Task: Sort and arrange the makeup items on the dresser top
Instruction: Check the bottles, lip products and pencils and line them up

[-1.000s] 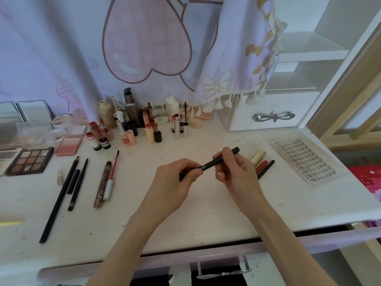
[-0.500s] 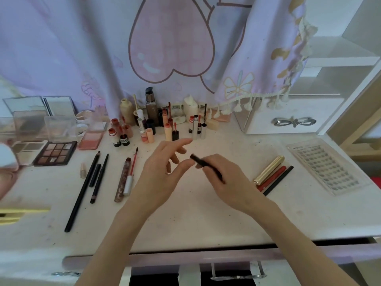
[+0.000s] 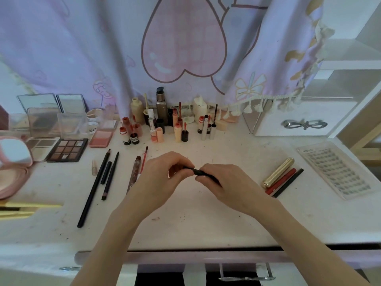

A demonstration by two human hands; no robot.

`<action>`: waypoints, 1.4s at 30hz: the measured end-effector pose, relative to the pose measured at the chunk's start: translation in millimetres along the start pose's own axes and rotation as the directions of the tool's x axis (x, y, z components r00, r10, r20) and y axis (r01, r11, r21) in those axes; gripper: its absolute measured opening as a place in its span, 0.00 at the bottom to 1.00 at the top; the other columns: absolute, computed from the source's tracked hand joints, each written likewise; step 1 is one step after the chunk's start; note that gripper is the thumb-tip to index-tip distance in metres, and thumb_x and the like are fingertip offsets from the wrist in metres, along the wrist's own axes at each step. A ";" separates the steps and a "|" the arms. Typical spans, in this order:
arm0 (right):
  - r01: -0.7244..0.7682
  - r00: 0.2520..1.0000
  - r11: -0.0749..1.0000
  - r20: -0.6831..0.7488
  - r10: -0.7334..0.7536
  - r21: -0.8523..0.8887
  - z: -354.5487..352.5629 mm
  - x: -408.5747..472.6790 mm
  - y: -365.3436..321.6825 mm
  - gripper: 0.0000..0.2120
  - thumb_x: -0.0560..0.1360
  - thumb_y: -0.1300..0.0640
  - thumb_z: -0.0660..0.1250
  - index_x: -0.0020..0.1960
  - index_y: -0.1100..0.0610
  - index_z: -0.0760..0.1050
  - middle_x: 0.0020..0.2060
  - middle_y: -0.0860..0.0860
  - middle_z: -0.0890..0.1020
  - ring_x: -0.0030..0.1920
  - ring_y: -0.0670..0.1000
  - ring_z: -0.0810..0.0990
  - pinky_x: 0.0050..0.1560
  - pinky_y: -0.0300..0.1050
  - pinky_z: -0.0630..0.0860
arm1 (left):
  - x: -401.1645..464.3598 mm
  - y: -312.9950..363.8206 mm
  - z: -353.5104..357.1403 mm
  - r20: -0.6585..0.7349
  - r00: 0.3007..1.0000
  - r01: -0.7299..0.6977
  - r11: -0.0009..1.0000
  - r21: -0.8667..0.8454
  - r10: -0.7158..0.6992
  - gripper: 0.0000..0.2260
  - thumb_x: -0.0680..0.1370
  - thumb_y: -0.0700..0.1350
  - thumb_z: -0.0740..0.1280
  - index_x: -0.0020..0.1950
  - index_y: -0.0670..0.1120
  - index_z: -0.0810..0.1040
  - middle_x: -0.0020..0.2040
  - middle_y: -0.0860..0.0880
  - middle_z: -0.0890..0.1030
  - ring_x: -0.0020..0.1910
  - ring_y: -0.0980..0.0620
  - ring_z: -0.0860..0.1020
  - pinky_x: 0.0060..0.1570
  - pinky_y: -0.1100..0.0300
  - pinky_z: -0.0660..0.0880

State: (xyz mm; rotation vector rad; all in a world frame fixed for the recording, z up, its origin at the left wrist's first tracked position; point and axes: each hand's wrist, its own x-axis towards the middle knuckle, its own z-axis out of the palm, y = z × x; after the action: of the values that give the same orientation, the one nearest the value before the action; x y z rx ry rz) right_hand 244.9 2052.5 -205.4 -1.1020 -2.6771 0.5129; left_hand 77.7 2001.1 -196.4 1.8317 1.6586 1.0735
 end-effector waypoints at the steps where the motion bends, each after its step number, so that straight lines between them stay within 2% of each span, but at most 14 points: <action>1: -0.012 1.000 0.999 0.005 0.012 0.032 -1.1 1.1 -0.9 0.12 0.79 0.47 0.57 0.49 0.55 0.72 0.35 0.47 0.75 0.36 0.50 0.73 0.39 0.44 0.69 | -0.3 -0.7 -0.6 -0.001 1.000 0.004 1.000 -0.001 -0.004 0.12 0.73 0.41 0.69 0.40 0.58 0.75 0.37 0.57 0.78 0.40 0.59 0.74 0.42 0.70 0.71; 4: -0.116 0.993 0.976 0.038 0.111 0.182 -5.2 3.1 -2.9 0.12 0.76 0.47 0.64 0.56 0.51 0.72 0.39 0.46 0.76 0.37 0.43 0.72 0.40 0.37 0.70 | -2.2 -4.5 -4.7 -0.012 0.999 0.051 0.999 -0.009 -0.051 0.11 0.74 0.41 0.69 0.41 0.58 0.75 0.37 0.56 0.79 0.40 0.58 0.74 0.43 0.67 0.71; 7: -0.158 0.987 0.957 0.049 0.150 0.245 -5.3 3.6 -2.2 0.10 0.77 0.52 0.64 0.57 0.51 0.72 0.41 0.45 0.76 0.39 0.41 0.73 0.41 0.32 0.69 | -3.2 -9.4 -10.6 -0.025 0.995 0.097 0.995 -0.009 -0.098 0.09 0.74 0.42 0.69 0.41 0.57 0.76 0.37 0.55 0.79 0.39 0.58 0.74 0.41 0.69 0.71; 12: -0.158 0.986 0.955 0.086 0.140 0.252 -3.3 7.2 -5.2 0.07 0.79 0.56 0.60 0.53 0.53 0.76 0.41 0.45 0.79 0.33 0.40 0.71 0.34 0.31 0.66 | -5.3 -16.6 -20.7 -0.037 0.988 0.149 0.988 -0.030 -0.150 0.06 0.73 0.43 0.70 0.43 0.54 0.78 0.37 0.55 0.80 0.37 0.56 0.75 0.40 0.68 0.72; 16: -0.180 0.983 0.947 0.089 0.162 0.267 -4.0 10.0 -5.5 0.06 0.78 0.55 0.61 0.51 0.52 0.77 0.39 0.45 0.81 0.36 0.45 0.76 0.37 0.35 0.71 | -11.2 -20.7 -34.4 -0.073 0.980 0.178 0.982 -0.062 -0.183 0.06 0.73 0.41 0.70 0.42 0.53 0.78 0.36 0.54 0.79 0.35 0.61 0.74 0.36 0.72 0.72; 18: -0.198 0.980 0.932 0.071 0.185 0.304 -2.8 11.3 -7.0 0.05 0.78 0.54 0.62 0.49 0.50 0.77 0.37 0.42 0.81 0.39 0.46 0.79 0.40 0.36 0.74 | -15.9 -24.9 -42.1 -0.123 0.969 0.206 0.975 -0.081 -0.215 0.06 0.73 0.41 0.70 0.41 0.53 0.78 0.37 0.55 0.80 0.37 0.59 0.76 0.38 0.71 0.73; 20: -0.206 0.978 0.905 0.036 0.208 0.373 -0.6 13.9 -12.1 0.05 0.78 0.54 0.63 0.48 0.50 0.78 0.36 0.40 0.81 0.38 0.42 0.79 0.37 0.31 0.72 | -19.9 -32.5 -47.2 -0.249 0.934 0.247 0.967 -0.067 -0.256 0.06 0.73 0.41 0.70 0.41 0.52 0.77 0.38 0.54 0.80 0.39 0.56 0.77 0.40 0.68 0.73; 23: -0.227 0.962 0.802 0.000 0.273 0.552 2.2 23.9 -24.1 0.07 0.77 0.55 0.65 0.50 0.53 0.81 0.38 0.44 0.82 0.40 0.44 0.78 0.37 0.30 0.73 | -26.2 -48.8 -48.4 -0.480 0.821 0.358 0.934 0.014 -0.308 0.04 0.74 0.41 0.69 0.42 0.48 0.76 0.39 0.51 0.79 0.38 0.56 0.75 0.37 0.70 0.68; 25: -0.273 0.940 0.670 0.045 0.337 0.690 3.6 35.1 -35.3 0.08 0.76 0.54 0.66 0.51 0.54 0.82 0.38 0.48 0.82 0.39 0.48 0.78 0.39 0.34 0.73 | -30.8 -62.1 -46.3 -0.535 0.785 0.420 0.903 0.089 -0.312 0.02 0.74 0.40 0.68 0.44 0.46 0.75 0.40 0.47 0.78 0.38 0.53 0.74 0.35 0.70 0.66; 28: -0.311 0.928 0.494 0.146 0.344 0.812 4.5 57.0 -53.1 0.09 0.75 0.56 0.67 0.53 0.58 0.81 0.34 0.49 0.78 0.32 0.46 0.74 0.34 0.36 0.73 | -35.0 -78.0 -42.7 -0.537 0.791 0.456 0.868 0.197 -0.293 0.03 0.74 0.40 0.67 0.43 0.46 0.73 0.40 0.48 0.75 0.43 0.49 0.73 0.40 0.62 0.66; 31: -0.335 0.926 0.439 0.205 0.317 0.834 8.3 81.6 -67.2 0.10 0.75 0.58 0.67 0.54 0.62 0.80 0.36 0.53 0.81 0.32 0.46 0.76 0.33 0.35 0.75 | -36.5 -84.1 -40.4 -0.532 0.817 0.441 0.836 0.325 -0.224 0.02 0.74 0.40 0.67 0.43 0.44 0.75 0.39 0.50 0.75 0.45 0.49 0.68 0.46 0.57 0.61; 36: -0.394 0.906 0.491 0.239 0.349 0.777 19.4 114.7 -83.4 0.10 0.74 0.61 0.68 0.51 0.67 0.79 0.37 0.57 0.82 0.31 0.48 0.79 0.34 0.35 0.79 | -39.2 -91.0 -41.1 -0.512 0.832 0.455 0.791 0.410 -0.213 0.02 0.74 0.42 0.66 0.45 0.44 0.76 0.44 0.48 0.78 0.49 0.48 0.68 0.47 0.59 0.57; 40: -0.381 0.919 0.627 0.202 0.339 0.679 28.0 131.5 -97.6 0.11 0.73 0.60 0.69 0.49 0.69 0.79 0.41 0.62 0.84 0.30 0.48 0.80 0.55 0.44 0.76 | -38.5 -95.0 -44.2 -0.515 0.829 0.468 0.774 0.426 -0.218 0.04 0.74 0.44 0.67 0.46 0.45 0.75 0.44 0.48 0.78 0.49 0.47 0.68 0.47 0.58 0.56; 42: -0.387 0.917 0.656 0.197 0.347 0.648 31.9 136.7 -103.1 0.10 0.73 0.61 0.69 0.48 0.69 0.79 0.37 0.60 0.84 0.29 0.48 0.79 0.51 0.44 0.78 | -38.0 -96.5 -46.5 -0.516 0.825 0.478 0.773 0.417 -0.231 0.04 0.74 0.44 0.67 0.46 0.45 0.75 0.44 0.48 0.77 0.49 0.47 0.68 0.47 0.57 0.57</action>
State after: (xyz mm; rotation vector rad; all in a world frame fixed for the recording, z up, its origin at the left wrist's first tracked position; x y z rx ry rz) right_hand 72.9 2073.8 -187.4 -1.3683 -1.9612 1.4710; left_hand -18.0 1973.7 -251.4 1.4952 2.6875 0.9520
